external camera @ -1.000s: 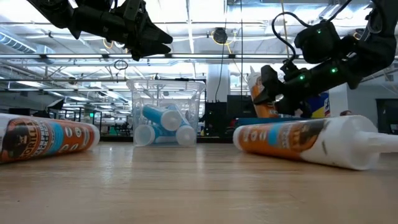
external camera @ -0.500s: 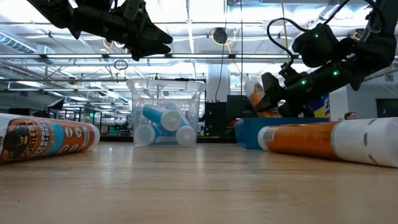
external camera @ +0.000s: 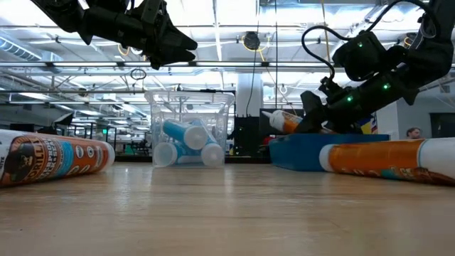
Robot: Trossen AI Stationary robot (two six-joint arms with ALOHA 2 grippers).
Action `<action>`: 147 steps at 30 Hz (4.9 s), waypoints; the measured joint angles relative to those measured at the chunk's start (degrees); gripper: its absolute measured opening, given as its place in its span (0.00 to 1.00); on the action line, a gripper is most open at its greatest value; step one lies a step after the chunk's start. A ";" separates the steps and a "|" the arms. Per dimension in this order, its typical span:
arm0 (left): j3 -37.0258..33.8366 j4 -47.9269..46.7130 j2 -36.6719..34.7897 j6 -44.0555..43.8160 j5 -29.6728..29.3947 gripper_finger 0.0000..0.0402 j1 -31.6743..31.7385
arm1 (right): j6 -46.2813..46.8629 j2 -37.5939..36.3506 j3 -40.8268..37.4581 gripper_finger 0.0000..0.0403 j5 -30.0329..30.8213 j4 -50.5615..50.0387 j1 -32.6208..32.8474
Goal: Pick & place silicon tubes, Sealant and Lysol wipes
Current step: Put the right orange sealant into the blue bin
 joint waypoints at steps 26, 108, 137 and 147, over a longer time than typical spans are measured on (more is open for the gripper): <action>0.00 -0.01 0.00 -0.02 0.01 0.54 0.02 | -17.10 -3.78 1.43 0.67 -13.66 18.34 5.05; 0.00 0.00 0.01 -0.02 0.01 0.54 0.02 | 38.34 11.40 28.92 0.67 -25.09 -78.08 35.76; 0.01 -0.01 0.00 -0.02 0.00 0.54 0.01 | 37.48 11.41 28.89 0.67 -25.00 -77.67 35.76; 0.00 -0.01 0.01 -0.02 0.01 0.54 0.02 | 37.48 11.41 28.88 0.67 -25.05 -77.67 35.76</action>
